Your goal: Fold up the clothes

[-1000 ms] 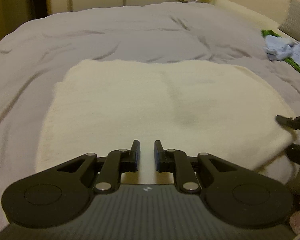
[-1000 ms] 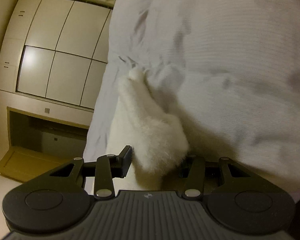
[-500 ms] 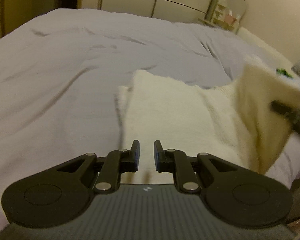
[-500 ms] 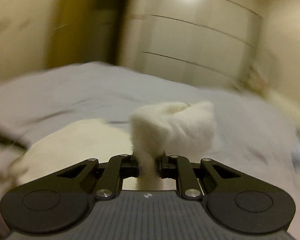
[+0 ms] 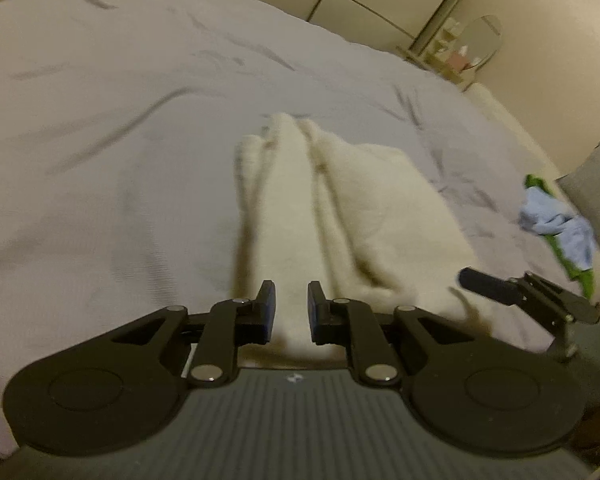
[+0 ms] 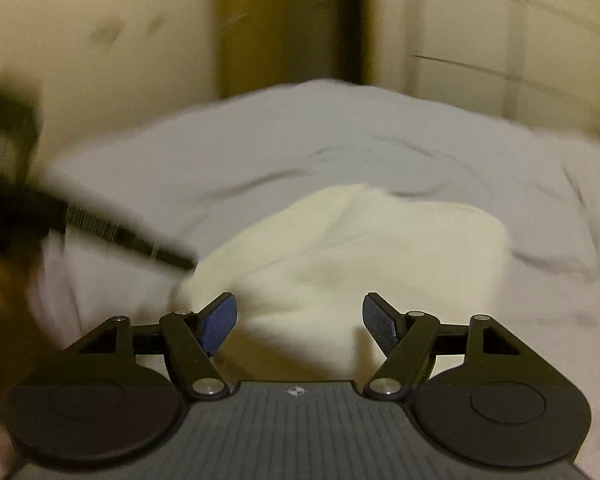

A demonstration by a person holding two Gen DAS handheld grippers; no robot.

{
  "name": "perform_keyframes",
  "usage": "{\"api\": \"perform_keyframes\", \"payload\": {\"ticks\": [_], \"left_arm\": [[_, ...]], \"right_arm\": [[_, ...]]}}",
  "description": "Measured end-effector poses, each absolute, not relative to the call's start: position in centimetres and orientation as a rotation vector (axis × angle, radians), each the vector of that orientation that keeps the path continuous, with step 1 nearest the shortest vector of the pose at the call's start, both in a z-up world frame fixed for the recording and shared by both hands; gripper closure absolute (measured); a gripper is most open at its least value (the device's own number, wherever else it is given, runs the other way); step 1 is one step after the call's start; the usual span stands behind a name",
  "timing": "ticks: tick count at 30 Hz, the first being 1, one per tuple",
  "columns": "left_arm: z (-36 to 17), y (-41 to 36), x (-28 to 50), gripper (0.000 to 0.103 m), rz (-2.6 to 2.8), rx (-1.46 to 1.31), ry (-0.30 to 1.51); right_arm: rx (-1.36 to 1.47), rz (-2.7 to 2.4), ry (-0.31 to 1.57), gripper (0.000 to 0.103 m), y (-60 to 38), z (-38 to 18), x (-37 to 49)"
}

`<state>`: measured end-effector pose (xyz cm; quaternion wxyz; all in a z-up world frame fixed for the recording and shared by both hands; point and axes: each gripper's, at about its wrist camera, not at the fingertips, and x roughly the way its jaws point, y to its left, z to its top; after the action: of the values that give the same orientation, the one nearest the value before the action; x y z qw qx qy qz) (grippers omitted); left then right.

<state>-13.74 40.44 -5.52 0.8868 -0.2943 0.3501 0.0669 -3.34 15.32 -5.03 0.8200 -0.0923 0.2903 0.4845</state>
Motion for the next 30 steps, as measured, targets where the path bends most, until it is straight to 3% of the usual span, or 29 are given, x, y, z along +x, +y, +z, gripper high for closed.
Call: {"api": "perform_keyframes", "payload": {"ticks": [3,5,8,11,14,18,21,23,26,30], "left_arm": [[-6.1,41.0,-12.0,0.080,0.095,-0.706,0.727],[-6.6,41.5,-10.9,0.078,0.075,-0.769,0.731],[-7.2,42.3,-9.2,0.069,0.052,-0.847,0.731],[-8.0,43.0,-7.3,0.063,0.053,-0.906,0.741],[-9.2,44.0,-5.4,0.060,0.067,-0.970,0.757],[-9.9,44.7,-2.8,0.051,0.043,-1.014,0.760],[-10.6,45.1,-0.5,0.051,0.014,-1.042,0.772],[-10.6,44.6,0.5,0.052,0.008,-1.010,0.785],[-9.6,43.6,1.2,0.079,0.008,-0.897,0.779],[-5.4,42.6,-1.9,0.086,0.053,-0.653,0.664]], "right_arm": [[0.107,0.867,0.710,0.036,11.0,-4.6,1.7],[0.263,0.737,0.816,0.056,9.0,-6.1,5.2],[0.543,0.628,0.977,0.073,7.1,-10.0,9.4],[0.793,0.547,1.096,0.073,6.7,-13.6,12.1],[0.871,0.499,1.154,0.073,7.6,-15.3,14.2],[0.843,0.504,1.164,0.073,8.8,-15.9,15.5],[0.854,0.515,1.170,0.073,9.0,-16.6,16.0],[0.851,0.526,1.167,0.073,9.4,-16.8,16.0],[0.834,0.546,1.160,0.074,10.0,-16.9,16.0],[0.597,0.637,1.061,0.077,13.3,-13.4,14.6]]}}
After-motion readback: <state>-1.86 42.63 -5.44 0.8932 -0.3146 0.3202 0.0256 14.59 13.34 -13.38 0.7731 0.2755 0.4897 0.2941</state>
